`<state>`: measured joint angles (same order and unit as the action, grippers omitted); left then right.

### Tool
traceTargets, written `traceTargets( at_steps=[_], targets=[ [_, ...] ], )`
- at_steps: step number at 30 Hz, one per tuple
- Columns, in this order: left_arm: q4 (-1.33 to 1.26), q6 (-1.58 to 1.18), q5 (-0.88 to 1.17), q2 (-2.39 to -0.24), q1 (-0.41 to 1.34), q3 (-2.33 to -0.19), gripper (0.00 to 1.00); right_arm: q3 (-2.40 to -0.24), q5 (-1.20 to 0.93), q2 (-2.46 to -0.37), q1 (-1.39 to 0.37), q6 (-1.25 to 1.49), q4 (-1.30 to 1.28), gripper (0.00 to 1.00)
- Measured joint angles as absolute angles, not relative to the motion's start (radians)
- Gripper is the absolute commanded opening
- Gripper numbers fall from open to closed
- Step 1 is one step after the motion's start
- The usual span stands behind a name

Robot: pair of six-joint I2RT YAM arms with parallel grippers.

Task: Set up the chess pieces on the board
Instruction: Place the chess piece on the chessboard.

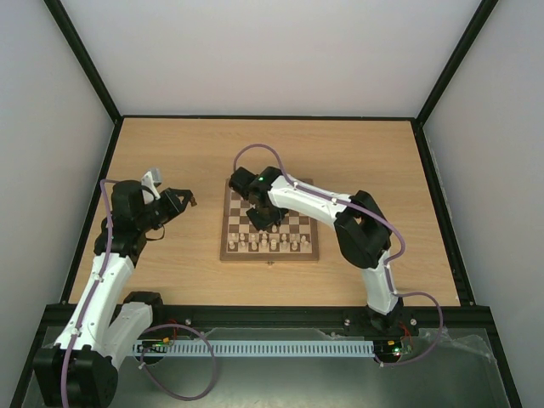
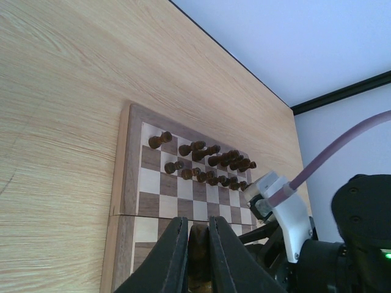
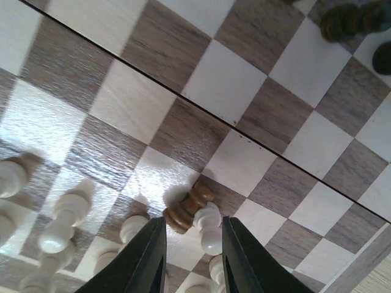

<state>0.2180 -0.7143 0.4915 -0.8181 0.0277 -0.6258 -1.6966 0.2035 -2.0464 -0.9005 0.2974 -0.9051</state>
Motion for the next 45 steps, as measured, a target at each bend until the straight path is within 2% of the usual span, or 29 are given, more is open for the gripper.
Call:
traceTargets(
  at_steps=[15, 23, 28, 32, 36, 40, 43, 45],
  targets=[
    [0.221, -0.688, 0.484, -0.880, 0.028, -0.627, 0.06, -1.618, 0.190, -2.025, -0.835, 0.327, -0.840, 0.27],
    [0.270, -0.640, 0.407, -1.004, 0.033, -0.633, 0.05, -1.587, 0.172, -1.888, -0.798, 0.344, -0.774, 0.29],
    [0.250, -0.655, 0.338, -0.999, 0.068, -0.608, 0.04, -1.530, 0.115, -1.795, -0.783, 0.345, -0.701, 0.30],
    [0.234, -0.702, 0.309, -0.936, 0.131, -0.585, 0.05, -1.464, 0.007, -1.730, -0.774, 0.360, -0.612, 0.34],
    [0.168, -0.755, 0.315, -0.820, 0.200, -0.585, 0.06, -1.316, -0.230, -1.605, -0.753, 0.418, -0.442, 0.39],
    [0.082, -0.794, 0.318, -0.721, 0.292, -0.599, 0.06, -1.149, -0.489, -1.463, -0.725, 0.541, -0.187, 0.42],
    [0.014, -0.822, 0.321, -0.674, 0.364, -0.618, 0.06, -1.051, -0.602, -1.380, -0.717, 0.654, 0.014, 0.51],
    [-0.044, -0.848, 0.324, -0.652, 0.398, -0.623, 0.07, -0.987, -0.653, -1.322, -0.715, 0.741, 0.145, 0.53]
  ],
)
